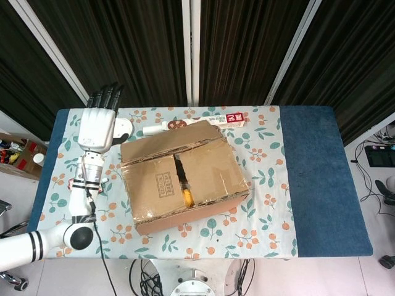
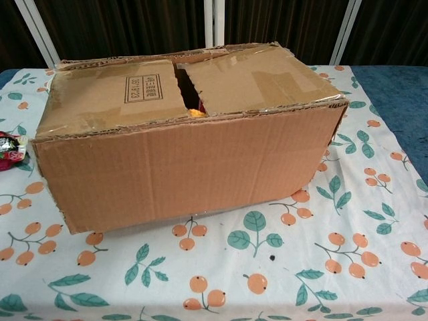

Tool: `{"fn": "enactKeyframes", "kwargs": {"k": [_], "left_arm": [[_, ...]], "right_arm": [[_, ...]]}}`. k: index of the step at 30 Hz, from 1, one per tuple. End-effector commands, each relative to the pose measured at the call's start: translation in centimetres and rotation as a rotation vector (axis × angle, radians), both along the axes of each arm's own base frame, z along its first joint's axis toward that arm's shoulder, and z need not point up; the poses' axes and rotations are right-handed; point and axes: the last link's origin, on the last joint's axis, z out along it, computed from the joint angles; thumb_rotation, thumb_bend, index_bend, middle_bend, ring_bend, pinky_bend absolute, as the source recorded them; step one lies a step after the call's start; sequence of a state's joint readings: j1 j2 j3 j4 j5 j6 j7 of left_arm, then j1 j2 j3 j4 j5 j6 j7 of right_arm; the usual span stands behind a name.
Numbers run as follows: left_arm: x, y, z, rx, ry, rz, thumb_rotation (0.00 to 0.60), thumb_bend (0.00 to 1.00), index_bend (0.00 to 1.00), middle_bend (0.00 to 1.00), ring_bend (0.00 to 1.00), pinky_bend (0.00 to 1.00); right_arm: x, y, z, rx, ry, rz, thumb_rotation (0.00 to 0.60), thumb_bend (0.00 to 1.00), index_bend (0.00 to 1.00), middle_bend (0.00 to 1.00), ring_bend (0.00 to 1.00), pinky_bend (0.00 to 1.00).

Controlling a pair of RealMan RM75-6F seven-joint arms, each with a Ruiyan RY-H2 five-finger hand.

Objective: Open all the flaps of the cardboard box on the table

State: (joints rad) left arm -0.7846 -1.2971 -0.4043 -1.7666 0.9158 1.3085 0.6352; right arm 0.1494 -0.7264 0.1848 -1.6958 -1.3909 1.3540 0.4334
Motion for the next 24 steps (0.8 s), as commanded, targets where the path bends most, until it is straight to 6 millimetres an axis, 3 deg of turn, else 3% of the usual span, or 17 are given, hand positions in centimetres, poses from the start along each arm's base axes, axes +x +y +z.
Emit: {"fn": "enactKeyframes", "kwargs": {"k": [1, 7, 9, 13, 17, 19, 24], "left_arm": [[-5.0, -3.5, 1.6, -0.093, -0.059, 0.055, 0.6, 0.0, 0.0, 0.05, 0.07, 0.17], [-12.3, -8.2, 3.6, -0.074, -0.075, 0.106, 0.599, 0.0, 0.01, 0.05, 0.07, 0.17], [-14.2, -9.7, 4.0, -0.069, -0.074, 0.121, 0.6, 0.0, 0.01, 0.05, 0.07, 0.17], [-17.7, -12.9, 4.6, -0.041, -0.099, 0.149, 0.6, 0.0, 0.01, 0.05, 0.07, 0.17], [-19.9, -15.1, 4.8, -0.03, -0.116, 0.177, 0.6, 0.0, 0.01, 0.05, 0.07, 0.17], [-20.6, -15.9, 4.9, -0.014, -0.125, 0.183, 0.6, 0.0, 0.01, 0.05, 0.07, 0.17], [-22.0, -17.4, 5.4, 0.025, -0.161, 0.197, 0.6, 0.0, 0.01, 0.05, 0.07, 0.17]], "right_arm": [[0.6, -0.5, -0.5, 0.016, 0.0, 0.019, 0.6, 0.18, 0.0, 0.0, 0.0, 0.0], [3.4, -2.4, -2.2, 0.089, 0.004, 0.132, 0.6, 0.18, 0.0, 0.0, 0.0, 0.0], [4.8, -3.2, -2.8, 0.121, 0.01, 0.193, 0.6, 0.22, 0.0, 0.0, 0.0, 0.0], [8.4, -5.3, -4.8, 0.223, 0.019, 0.349, 0.6, 0.48, 0.0, 0.0, 0.0, 0.0], [11.9, -7.3, -7.3, 0.354, 0.041, 0.459, 0.6, 0.82, 0.0, 0.04, 0.0, 0.0], [13.8, -8.3, -8.7, 0.41, 0.068, 0.505, 0.6, 0.95, 0.0, 0.07, 0.0, 0.0], [17.7, -9.9, -12.1, 0.531, 0.156, 0.575, 0.6, 1.0, 0.12, 0.14, 0.0, 0.0]]}}
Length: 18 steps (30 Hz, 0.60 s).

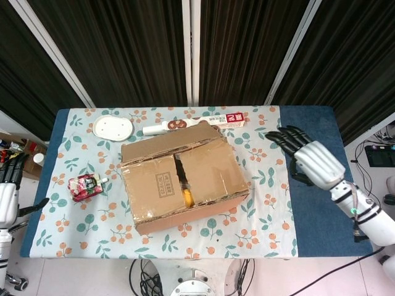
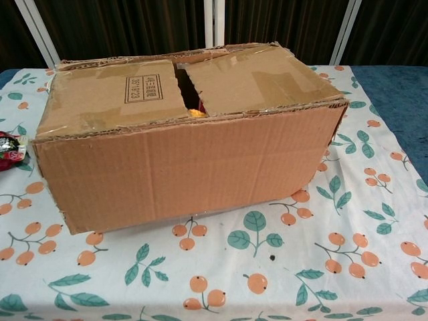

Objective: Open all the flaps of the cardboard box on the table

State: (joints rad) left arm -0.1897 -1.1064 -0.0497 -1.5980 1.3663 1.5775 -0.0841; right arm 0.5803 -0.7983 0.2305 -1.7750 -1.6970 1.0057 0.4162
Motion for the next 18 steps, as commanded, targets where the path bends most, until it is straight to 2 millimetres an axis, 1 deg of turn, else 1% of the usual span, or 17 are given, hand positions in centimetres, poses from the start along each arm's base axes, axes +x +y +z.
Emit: {"fn": "enactKeyframes", "kwargs": {"k": [1, 4, 7, 11, 14, 18], "left_arm": [[-0.8, -1.1, 0.2, 0.023, -0.025, 0.008, 0.6, 0.0, 0.01, 0.05, 0.07, 0.17], [-1.4, -2.0, 0.3, 0.035, -0.033, 0.012, 0.6, 0.0, 0.01, 0.05, 0.07, 0.17], [-2.0, -2.6, 0.4, 0.046, -0.047, 0.024, 0.599, 0.0, 0.01, 0.05, 0.07, 0.17], [-2.7, -3.1, 0.6, 0.057, -0.056, 0.037, 0.6, 0.0, 0.01, 0.05, 0.07, 0.17], [-3.1, -3.4, 0.9, 0.068, -0.061, 0.041, 0.6, 0.0, 0.01, 0.05, 0.07, 0.17], [-3.4, -3.6, 1.3, 0.082, -0.071, 0.044, 0.6, 0.0, 0.01, 0.05, 0.07, 0.17]], "right_arm": [[4.1, -1.3, -3.7, 0.102, 0.087, 0.103, 0.6, 1.0, 0.16, 0.15, 0.0, 0.0], [5.8, -1.9, -5.8, 0.148, 0.144, 0.144, 0.6, 1.0, 0.27, 0.18, 0.0, 0.0], [7.4, -2.4, -7.7, 0.182, 0.162, 0.19, 0.6, 1.0, 0.37, 0.24, 0.0, 0.0], [9.0, -3.0, -9.6, 0.214, 0.169, 0.238, 0.6, 1.0, 0.48, 0.31, 0.0, 0.0], [9.6, -3.5, -10.7, 0.231, 0.205, 0.262, 0.6, 1.0, 0.51, 0.33, 0.0, 0.0], [10.3, -4.3, -11.8, 0.239, 0.263, 0.288, 0.6, 1.0, 0.52, 0.33, 0.0, 0.0]]}}
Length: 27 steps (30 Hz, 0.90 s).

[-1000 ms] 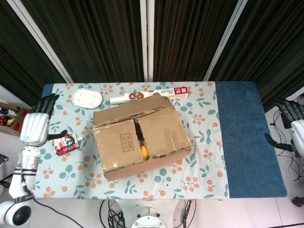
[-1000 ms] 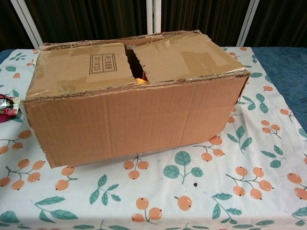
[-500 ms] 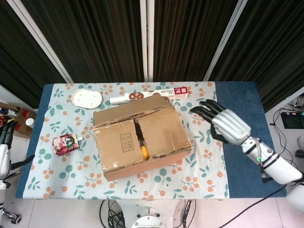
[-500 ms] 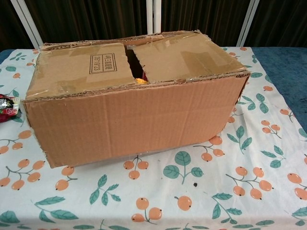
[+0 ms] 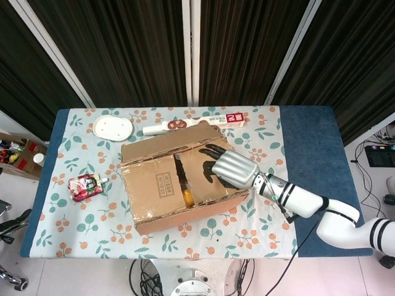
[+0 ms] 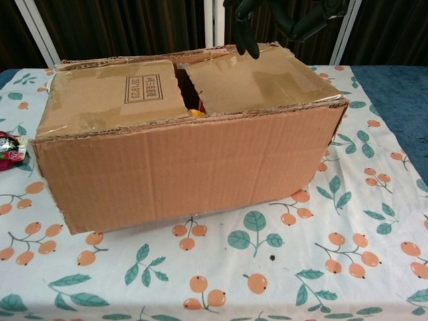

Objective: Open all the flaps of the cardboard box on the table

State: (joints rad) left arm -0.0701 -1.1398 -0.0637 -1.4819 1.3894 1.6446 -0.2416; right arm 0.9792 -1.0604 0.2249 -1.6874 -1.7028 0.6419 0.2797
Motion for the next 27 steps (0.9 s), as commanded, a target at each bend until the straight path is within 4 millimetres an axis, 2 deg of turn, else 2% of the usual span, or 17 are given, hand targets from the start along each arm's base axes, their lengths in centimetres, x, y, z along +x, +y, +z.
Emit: {"fn": "enactKeyframes", "kwargs": {"k": [1, 6, 13, 19, 27], "left_arm": [[-0.3, -0.1, 0.2, 0.006, -0.006, 0.003, 0.6, 0.0, 0.01, 0.05, 0.07, 0.17], [-0.6, -0.1, 0.1, 0.006, -0.009, 0.008, 0.6, 0.0, 0.01, 0.05, 0.07, 0.17], [-1.2, -0.1, 0.4, 0.015, -0.004, 0.023, 0.6, 0.0, 0.01, 0.05, 0.07, 0.17], [-1.5, -0.2, 0.5, 0.013, -0.005, 0.032, 0.6, 0.0, 0.01, 0.05, 0.07, 0.17], [-1.6, -0.3, 0.6, 0.019, -0.008, 0.031, 0.6, 0.0, 0.01, 0.05, 0.07, 0.17]], "right_arm": [[0.4, -0.4, -1.0, 0.011, 0.038, 0.02, 0.6, 1.0, 0.52, 0.33, 0.0, 0.0], [0.9, -0.8, -2.4, 0.032, 0.044, 0.041, 0.6, 1.0, 0.52, 0.32, 0.0, 0.0], [2.1, -0.9, -4.3, 0.076, 0.035, 0.078, 0.6, 1.0, 0.39, 0.26, 0.0, 0.0], [2.6, -1.0, -5.4, 0.096, 0.036, 0.097, 0.6, 1.0, 0.38, 0.24, 0.0, 0.0], [2.2, -0.9, -6.4, 0.111, 0.056, 0.093, 0.6, 1.0, 0.38, 0.24, 0.0, 0.0]]}}
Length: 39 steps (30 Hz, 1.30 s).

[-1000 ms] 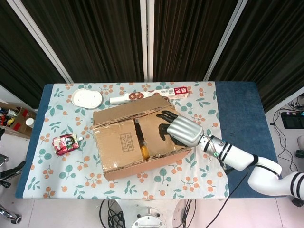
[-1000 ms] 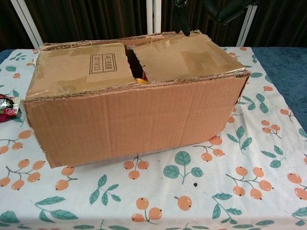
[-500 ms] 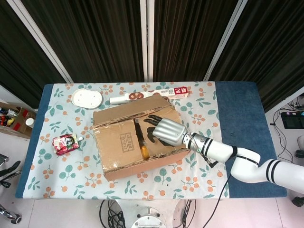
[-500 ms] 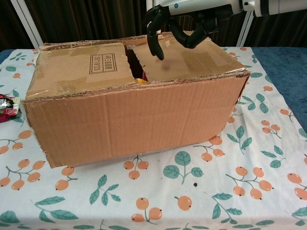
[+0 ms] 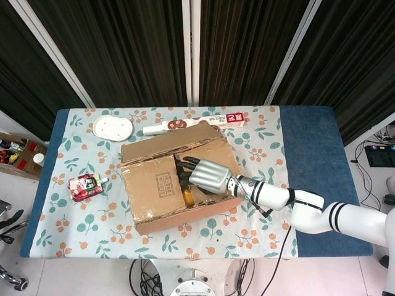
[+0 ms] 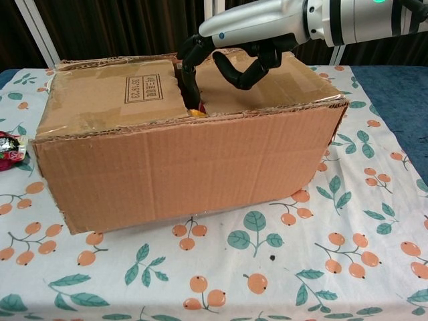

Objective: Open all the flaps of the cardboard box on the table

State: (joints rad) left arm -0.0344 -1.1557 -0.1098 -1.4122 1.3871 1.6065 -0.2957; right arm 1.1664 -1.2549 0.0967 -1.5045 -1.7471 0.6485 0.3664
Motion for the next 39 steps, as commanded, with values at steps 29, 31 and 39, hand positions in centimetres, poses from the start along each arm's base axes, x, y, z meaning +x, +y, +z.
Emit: {"fn": "enactKeyframes", "kwargs": {"k": [29, 31, 39], "left_arm": [[-0.1, -0.5, -0.2, -0.011, -0.014, 0.014, 0.6, 0.01, 0.01, 0.05, 0.07, 0.17], [0.0, -0.6, -0.2, -0.013, -0.011, 0.013, 0.6, 0.01, 0.01, 0.05, 0.07, 0.17], [0.3, -0.5, 0.1, -0.012, -0.014, 0.009, 0.6, 0.01, 0.01, 0.05, 0.07, 0.17]], "right_arm": [[0.1, -0.8, 2.7, -0.103, 0.058, 0.023, 0.6, 1.0, 0.5, 0.36, 0.0, 0.0], [0.0, -0.7, 3.6, -0.12, 0.055, 0.024, 0.6, 1.0, 0.5, 0.36, 0.0, 0.0], [-0.3, -0.4, 7.6, -0.195, 0.027, 0.024, 0.6, 1.0, 0.5, 0.36, 0.0, 0.0]]}}
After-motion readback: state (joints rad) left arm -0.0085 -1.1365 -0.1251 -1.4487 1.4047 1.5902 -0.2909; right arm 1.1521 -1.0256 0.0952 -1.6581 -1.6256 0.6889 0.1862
